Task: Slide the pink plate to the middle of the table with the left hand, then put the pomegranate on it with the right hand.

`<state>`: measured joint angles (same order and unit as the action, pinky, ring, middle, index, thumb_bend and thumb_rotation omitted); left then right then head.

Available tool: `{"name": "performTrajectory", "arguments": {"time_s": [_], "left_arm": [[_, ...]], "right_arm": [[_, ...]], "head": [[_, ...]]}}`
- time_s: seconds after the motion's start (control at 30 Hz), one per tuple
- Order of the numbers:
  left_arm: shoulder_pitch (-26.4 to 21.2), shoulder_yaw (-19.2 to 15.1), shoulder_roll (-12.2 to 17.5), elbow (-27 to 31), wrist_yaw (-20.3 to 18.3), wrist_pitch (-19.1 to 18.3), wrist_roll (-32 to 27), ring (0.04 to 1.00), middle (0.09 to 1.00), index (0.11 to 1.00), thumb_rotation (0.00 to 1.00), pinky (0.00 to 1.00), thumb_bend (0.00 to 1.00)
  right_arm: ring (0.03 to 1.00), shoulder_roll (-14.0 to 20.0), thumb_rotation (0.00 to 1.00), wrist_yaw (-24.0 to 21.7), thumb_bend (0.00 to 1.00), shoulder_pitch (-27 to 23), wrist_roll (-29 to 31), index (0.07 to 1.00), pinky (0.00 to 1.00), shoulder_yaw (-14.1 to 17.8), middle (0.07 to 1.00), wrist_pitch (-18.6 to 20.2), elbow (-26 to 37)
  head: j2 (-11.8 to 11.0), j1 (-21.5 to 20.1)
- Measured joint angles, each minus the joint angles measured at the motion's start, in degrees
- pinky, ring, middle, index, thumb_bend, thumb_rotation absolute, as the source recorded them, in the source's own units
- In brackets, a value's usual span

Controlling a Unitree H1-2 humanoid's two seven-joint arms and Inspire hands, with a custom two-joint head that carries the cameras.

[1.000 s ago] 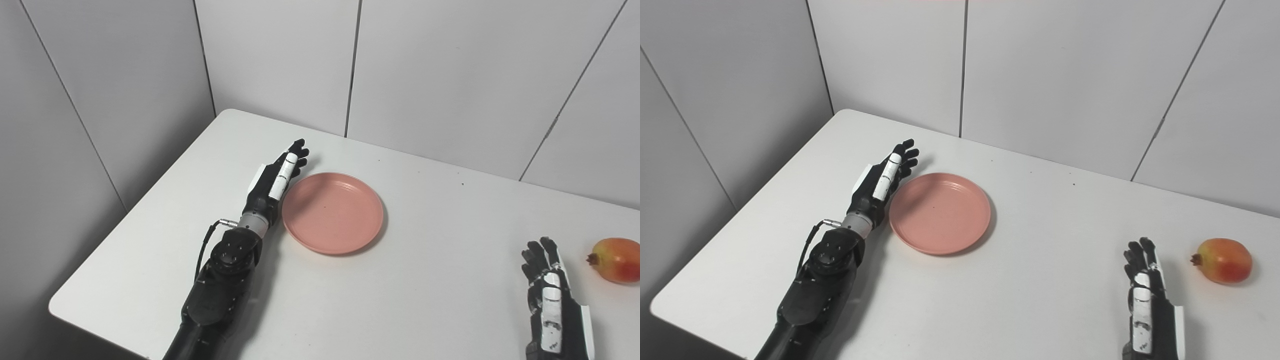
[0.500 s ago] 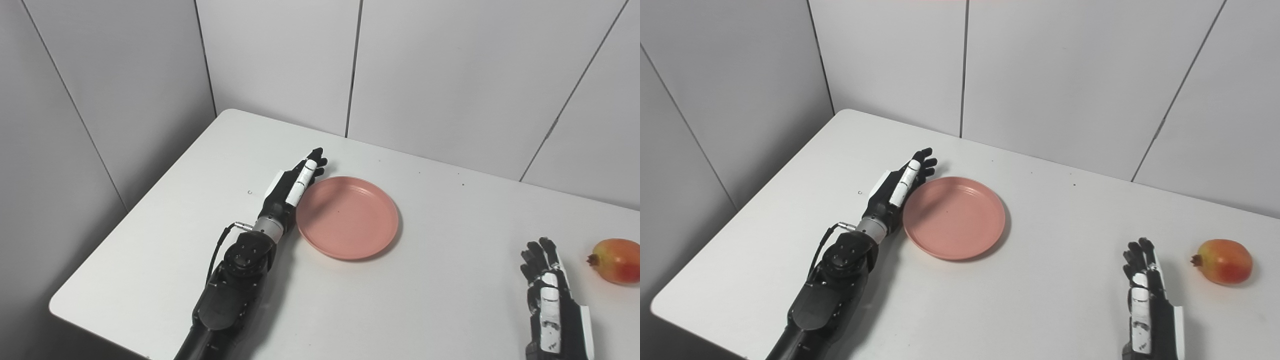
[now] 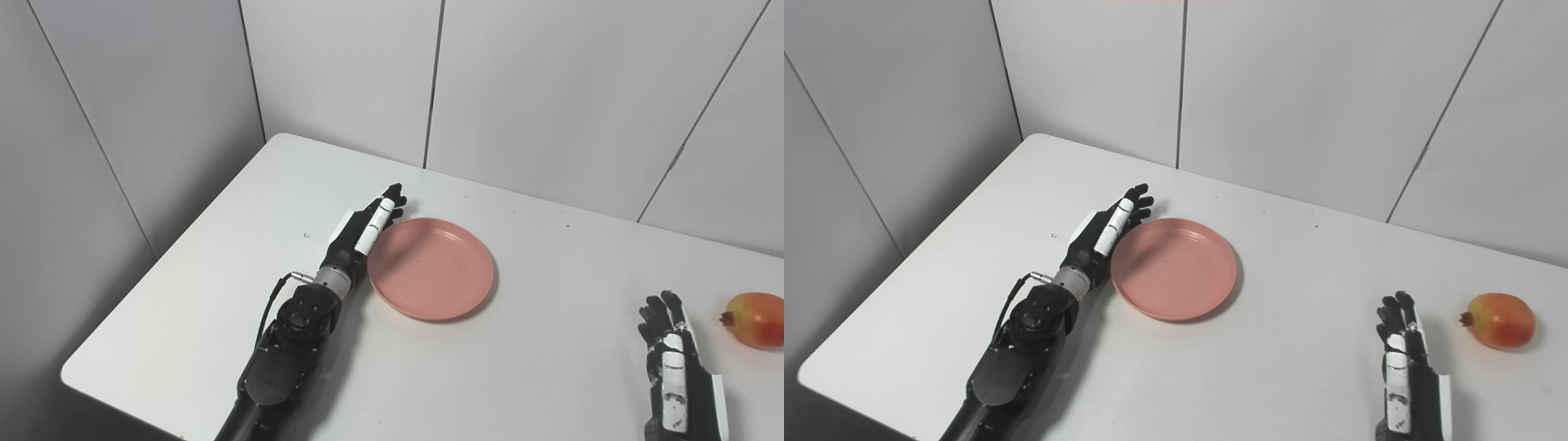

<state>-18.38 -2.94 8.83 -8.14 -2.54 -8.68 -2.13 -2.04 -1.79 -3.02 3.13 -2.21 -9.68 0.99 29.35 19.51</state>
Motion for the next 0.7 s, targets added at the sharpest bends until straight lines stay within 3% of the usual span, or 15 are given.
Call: {"name": "performTrajectory", "arguments": {"time_s": [0.4,0.7], "left_arm": [[1.0,2.8,-1.8,3.5,-0.3,-1.8,2.3,0.928,0.931,0.928,1.0,0.95,0.66],[1.6,3.0,-2.3,5.4,-0.8,-1.9,2.0,0.941,0.942,0.943,1.0,0.97,0.66]], "right_arm": [[0.913,-0.3,0.85,0.1,0.45,0.0,-0.5,0.913,0.94,0.0,0.908,0.0,0.0],[0.912,-1.4,0.84,1.0,0.44,0.1,-1.9,0.911,0.94,-0.6,0.908,0.0,0.1]], "head": [[1.3,-3.3],[3.3,-9.0]]}}
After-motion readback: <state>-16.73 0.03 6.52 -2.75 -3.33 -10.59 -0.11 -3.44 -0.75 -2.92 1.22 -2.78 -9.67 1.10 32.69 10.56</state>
